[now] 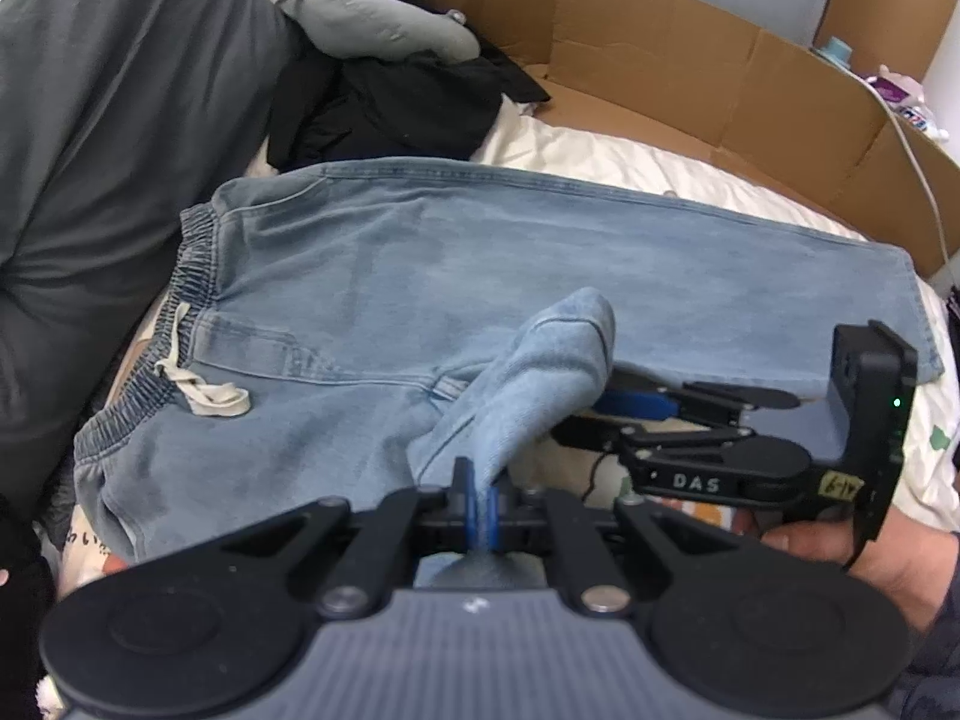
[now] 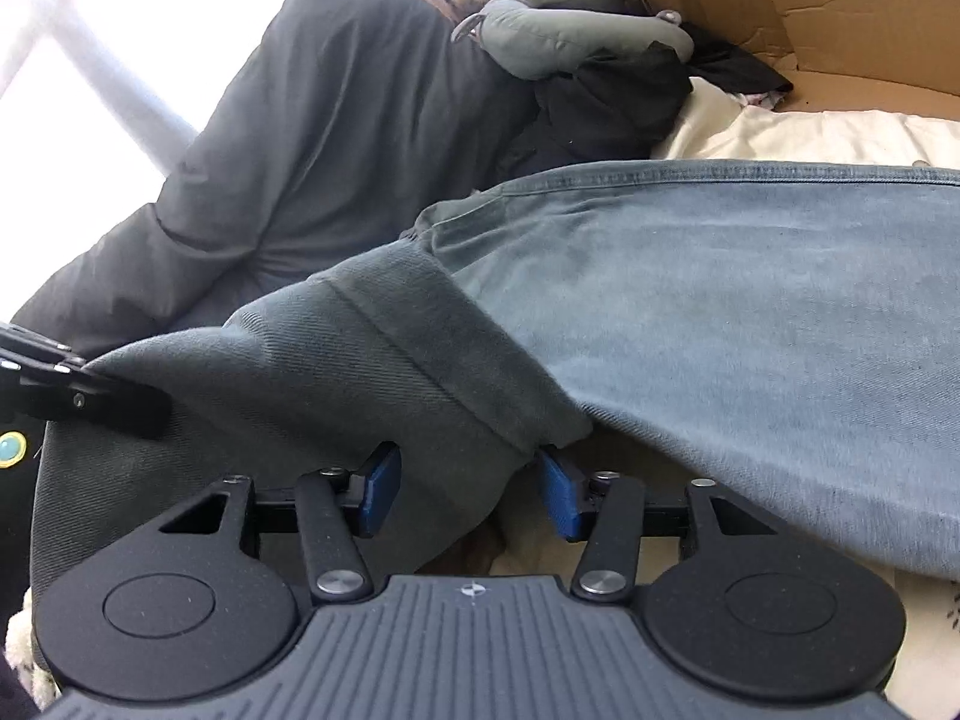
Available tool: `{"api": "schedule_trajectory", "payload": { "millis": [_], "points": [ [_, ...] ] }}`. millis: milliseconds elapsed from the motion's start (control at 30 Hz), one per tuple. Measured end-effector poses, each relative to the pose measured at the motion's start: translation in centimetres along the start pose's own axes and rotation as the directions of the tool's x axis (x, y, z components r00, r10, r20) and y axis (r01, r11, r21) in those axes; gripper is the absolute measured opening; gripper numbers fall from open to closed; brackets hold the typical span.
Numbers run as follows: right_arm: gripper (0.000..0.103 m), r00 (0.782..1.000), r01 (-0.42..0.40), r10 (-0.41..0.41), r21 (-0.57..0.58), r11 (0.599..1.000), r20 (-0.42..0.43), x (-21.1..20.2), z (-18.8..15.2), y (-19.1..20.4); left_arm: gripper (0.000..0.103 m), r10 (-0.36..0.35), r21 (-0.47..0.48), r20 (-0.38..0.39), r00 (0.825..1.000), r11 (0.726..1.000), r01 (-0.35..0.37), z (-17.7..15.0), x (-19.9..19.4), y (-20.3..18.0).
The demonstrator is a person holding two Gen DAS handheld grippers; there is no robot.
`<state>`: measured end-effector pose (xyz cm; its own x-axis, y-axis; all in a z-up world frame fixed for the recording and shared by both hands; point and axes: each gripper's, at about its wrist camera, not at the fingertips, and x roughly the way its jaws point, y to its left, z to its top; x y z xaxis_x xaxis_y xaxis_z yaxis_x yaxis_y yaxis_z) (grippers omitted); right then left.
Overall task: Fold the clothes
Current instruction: 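Grasp the same leg hem with the right gripper while the left gripper holds it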
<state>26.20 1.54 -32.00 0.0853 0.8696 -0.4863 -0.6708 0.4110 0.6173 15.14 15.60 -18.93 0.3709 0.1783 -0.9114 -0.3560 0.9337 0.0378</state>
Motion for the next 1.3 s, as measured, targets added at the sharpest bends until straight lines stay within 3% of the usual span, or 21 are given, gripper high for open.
{"api": "schedule_trajectory", "payload": {
  "millis": [267, 333, 400, 500, 633, 833, 1300],
  "points": [
    [0.062, 0.999, -0.006, 0.009, 0.080, 0.997, -0.035, 3.3, -0.5, -2.0, 0.004, 0.030, 0.004, -0.036, 0.999, 1.000, -0.030, -0.3, 2.9, 0.3],
    [0.052, 0.999, -0.009, 0.013, 0.087, 0.996, -0.039, 3.0, -0.7, -2.1, 0.004, 0.033, -0.001, -0.043, 0.999, 0.999, -0.033, -0.4, 3.3, 0.4],
    [0.013, 0.999, -0.012, 0.016, 0.094, 0.996, -0.043, 2.6, -0.8, -2.2, 0.004, 0.034, -0.004, -0.048, 0.998, 0.999, -0.034, -0.6, 3.6, 0.4],
    [0.003, 0.999, -0.016, 0.021, 0.104, 0.994, -0.048, 2.0, -1.1, -2.3, 0.004, 0.026, -0.003, -0.047, 0.999, 1.000, -0.026, -0.7, 3.5, 0.2],
    [0.001, 0.998, -0.021, 0.028, 0.118, 0.993, -0.055, 1.3, -1.4, -2.5, 0.004, 0.009, 0.031, -0.031, 0.999, 0.999, -0.008, -0.9, 2.9, -0.3],
    [0.001, 0.997, -0.025, 0.032, 0.106, 0.994, -0.074, -3.0, -1.2, -1.1, 0.004, -0.014, 0.041, -0.004, 1.000, 0.999, 0.015, -0.9, 1.6, -0.5],
    [0.001, 0.986, -0.133, 0.134, 0.009, 0.991, -0.099, -13.2, 1.7, 4.6, 0.004, -0.084, 0.069, 0.047, 0.995, 0.994, 0.080, 0.4, -0.1, 0.0]
  ]
}}
